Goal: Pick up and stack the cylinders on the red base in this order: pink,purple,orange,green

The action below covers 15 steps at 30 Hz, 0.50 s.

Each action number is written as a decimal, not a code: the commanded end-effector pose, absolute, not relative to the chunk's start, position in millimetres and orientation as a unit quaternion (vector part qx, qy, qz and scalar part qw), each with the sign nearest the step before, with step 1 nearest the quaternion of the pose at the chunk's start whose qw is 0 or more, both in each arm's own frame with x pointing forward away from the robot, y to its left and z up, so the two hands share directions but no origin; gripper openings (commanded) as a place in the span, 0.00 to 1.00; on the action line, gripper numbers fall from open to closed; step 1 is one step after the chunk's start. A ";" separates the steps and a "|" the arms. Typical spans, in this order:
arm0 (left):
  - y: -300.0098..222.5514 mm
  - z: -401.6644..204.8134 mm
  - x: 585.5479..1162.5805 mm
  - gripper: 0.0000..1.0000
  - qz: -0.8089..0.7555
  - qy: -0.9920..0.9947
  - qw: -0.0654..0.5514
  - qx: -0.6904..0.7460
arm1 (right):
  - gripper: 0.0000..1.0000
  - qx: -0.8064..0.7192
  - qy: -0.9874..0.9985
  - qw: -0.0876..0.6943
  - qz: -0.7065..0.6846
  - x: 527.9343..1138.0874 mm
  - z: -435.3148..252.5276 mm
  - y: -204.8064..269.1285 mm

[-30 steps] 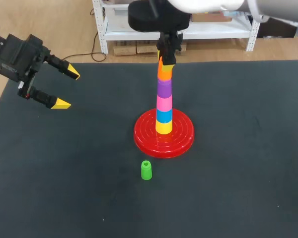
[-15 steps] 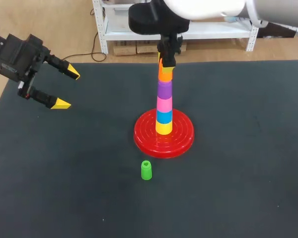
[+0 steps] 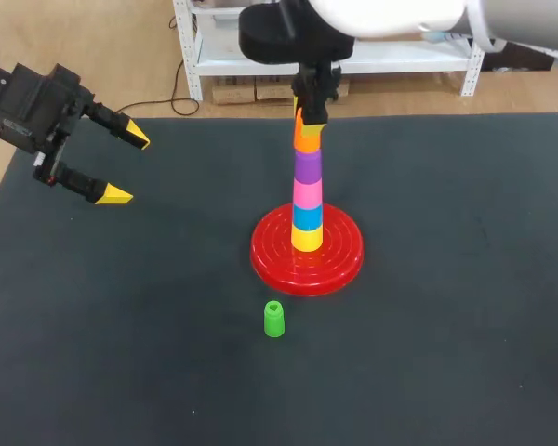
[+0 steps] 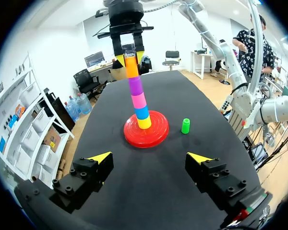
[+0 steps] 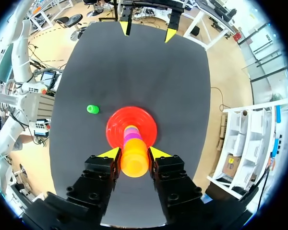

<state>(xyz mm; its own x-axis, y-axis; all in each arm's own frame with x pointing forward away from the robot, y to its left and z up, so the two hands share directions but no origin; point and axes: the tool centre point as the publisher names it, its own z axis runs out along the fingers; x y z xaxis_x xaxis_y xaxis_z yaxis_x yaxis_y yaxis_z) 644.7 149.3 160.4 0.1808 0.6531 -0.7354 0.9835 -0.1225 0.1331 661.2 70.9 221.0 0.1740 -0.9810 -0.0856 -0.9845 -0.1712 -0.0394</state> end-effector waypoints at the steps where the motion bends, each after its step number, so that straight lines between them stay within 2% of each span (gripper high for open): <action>1: 149.4 159.5 644.5 1.00 -0.263 0.583 0.315 0.701 | 0.00 -0.764 0.644 0.041 0.019 662.1 215.9 70.3; 15: 149.4 159.5 644.5 1.00 -0.263 0.583 0.315 0.701 | 0.00 -0.759 0.650 0.031 0.029 667.7 204.6 69.6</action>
<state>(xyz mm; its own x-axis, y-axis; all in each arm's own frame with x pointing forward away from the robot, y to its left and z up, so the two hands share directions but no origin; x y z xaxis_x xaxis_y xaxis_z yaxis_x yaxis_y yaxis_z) 644.7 149.3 160.4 0.1808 0.6531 -0.7354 0.9835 -0.1225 0.1331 663.9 69.2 209.3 0.1554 -0.9844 -0.0829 -0.9879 -0.1546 -0.0156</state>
